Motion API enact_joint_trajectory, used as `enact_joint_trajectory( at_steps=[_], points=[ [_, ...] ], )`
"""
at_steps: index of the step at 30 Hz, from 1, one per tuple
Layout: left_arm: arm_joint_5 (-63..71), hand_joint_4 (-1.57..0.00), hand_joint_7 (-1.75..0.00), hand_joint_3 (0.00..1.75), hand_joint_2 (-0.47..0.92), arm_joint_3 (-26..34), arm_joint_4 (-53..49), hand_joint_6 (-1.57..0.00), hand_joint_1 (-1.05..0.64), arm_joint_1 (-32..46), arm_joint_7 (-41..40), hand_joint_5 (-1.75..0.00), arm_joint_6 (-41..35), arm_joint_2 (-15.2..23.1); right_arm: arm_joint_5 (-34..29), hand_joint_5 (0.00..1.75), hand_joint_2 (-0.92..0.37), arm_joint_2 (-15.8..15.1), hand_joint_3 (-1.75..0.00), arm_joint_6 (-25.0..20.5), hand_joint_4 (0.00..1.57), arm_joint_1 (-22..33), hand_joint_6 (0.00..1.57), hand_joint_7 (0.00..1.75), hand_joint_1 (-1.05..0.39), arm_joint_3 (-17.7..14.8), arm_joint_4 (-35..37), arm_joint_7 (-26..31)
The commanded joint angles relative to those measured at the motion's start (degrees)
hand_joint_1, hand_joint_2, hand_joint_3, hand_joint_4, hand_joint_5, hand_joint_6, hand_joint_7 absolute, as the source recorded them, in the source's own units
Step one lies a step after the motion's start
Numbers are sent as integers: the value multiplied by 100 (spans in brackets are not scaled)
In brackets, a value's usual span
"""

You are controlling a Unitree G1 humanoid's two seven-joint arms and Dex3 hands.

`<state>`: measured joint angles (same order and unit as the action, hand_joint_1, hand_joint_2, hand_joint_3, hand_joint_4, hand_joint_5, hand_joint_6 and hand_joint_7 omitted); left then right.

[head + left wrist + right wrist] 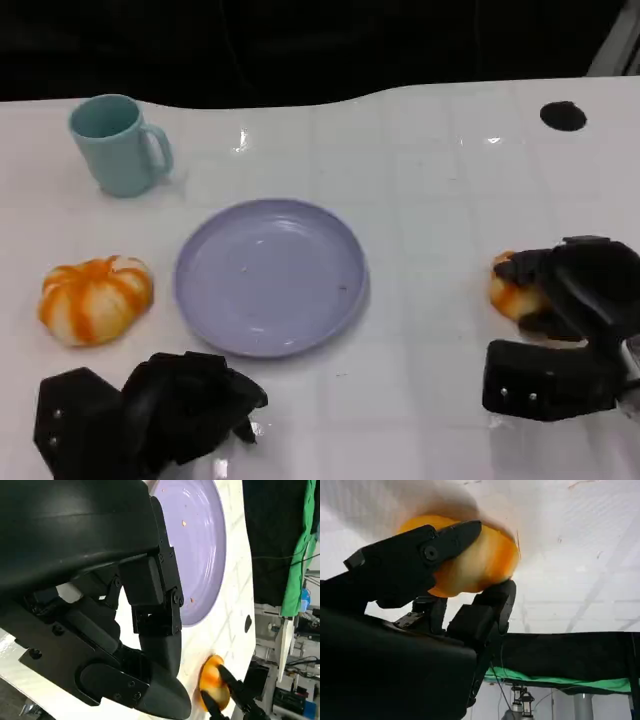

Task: Grasp the bread from the table and place it into the plate.

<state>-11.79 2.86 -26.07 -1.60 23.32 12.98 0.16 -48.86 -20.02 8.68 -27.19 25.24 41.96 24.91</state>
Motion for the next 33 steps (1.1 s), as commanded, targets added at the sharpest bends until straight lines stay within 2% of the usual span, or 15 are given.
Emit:
enact_joint_trajectory(
  at_steps=[1, 2, 3, 4, 6, 10, 12, 18, 20, 22, 24, 27, 33],
  points=[
    [6, -89, -42, 27, 63, 20, 22, -151, -105, 92, 6, -151, -4, 78, -42, 174, -87, -76, -2, 258, 93, -219, 120, 70, -5, 106, 362, 515],
    [5, -89, -42, 27, 63, 20, 22, -151, -105, 91, 5, -151, -7, 76, -56, 174, -87, -74, -3, 291, 93, -251, 100, 112, -5, 133, 444, 631],
    [9, -90, -42, 27, 63, 18, 27, -151, -105, 90, -4, -151, -18, 76, -78, 175, -86, -73, -3, 312, 92, -283, 86, 141, -6, 162, 520, 739],
    [12, -90, -42, 27, 63, 17, 33, -151, -105, 90, -11, -151, -28, 75, -94, 175, -86, -73, -4, 327, 90, -311, 81, 151, -7, 190, 583, 826],
    [15, -90, -42, 27, 63, 14, 25, -151, -105, 91, 3, -151, -12, 82, -129, 175, -86, -75, -4, 376, 89, -347, 76, 160, -9, 234, 668, 1062],
    [10, -90, -42, 27, 63, 16, 17, -151, -105, 92, 1, -152, -12, 76, -129, 175, -86, -63, -6, 616, 93, -415, 78, 166, -10, 269, 849, 1578],
    [19, -90, -42, 27, 63, 12, 22, -151, -105, 92, -7, -152, -16, 76, -152, 175, -86, -71, -7, 622, 95, -439, 78, 167, -11, 295, 845, 1661],
    [54, -90, -42, 27, 63, -2, -6, -151, -105, 108, -22, -151, 30, 71, -191, 175, -82, -94, -16, 722, 95, -431, 84, 157, -12, 337, 764, 1849],
    [60, -89, -42, 27, 63, -5, -21, -151, -104, 108, -19, -151, 35, 73, -170, 175, -56, -80, -63, 827, 97, -428, 85, 157, -11, 320, 745, 1963],
    [58, -89, -41, 27, 62, -7, -31, -151, -104, 101, -17, -151, 28, 70, -118, 175, -39, -72, -94, 916, 99, -416, 86, 160, -8, 289, 689, 1959],
    [62, -89, -42, 27, 63, -12, -33, -151, -104, 96, -24, -151, 21, 68, -31, 175, -36, -79, -105, 1011, 99, -385, 84, 163, -5, 244, 572, 1857],
    [56, -90, -42, 27, 63, -14, -26, -151, -105, 93, -31, -151, 4, 63, 21, 175, -32, -81, -112, 1093, 99, -352, 83, 167, -4, 220, 340, 1779],
    [25, -90, -42, 26, 63, 18, -114, -151, -105, 38, -2, -151, 14, 83, 113, 175, -28, 17, -119, 1303, 101, -357, 83, 170, -5, 231, -51, 1635]
  ],
)
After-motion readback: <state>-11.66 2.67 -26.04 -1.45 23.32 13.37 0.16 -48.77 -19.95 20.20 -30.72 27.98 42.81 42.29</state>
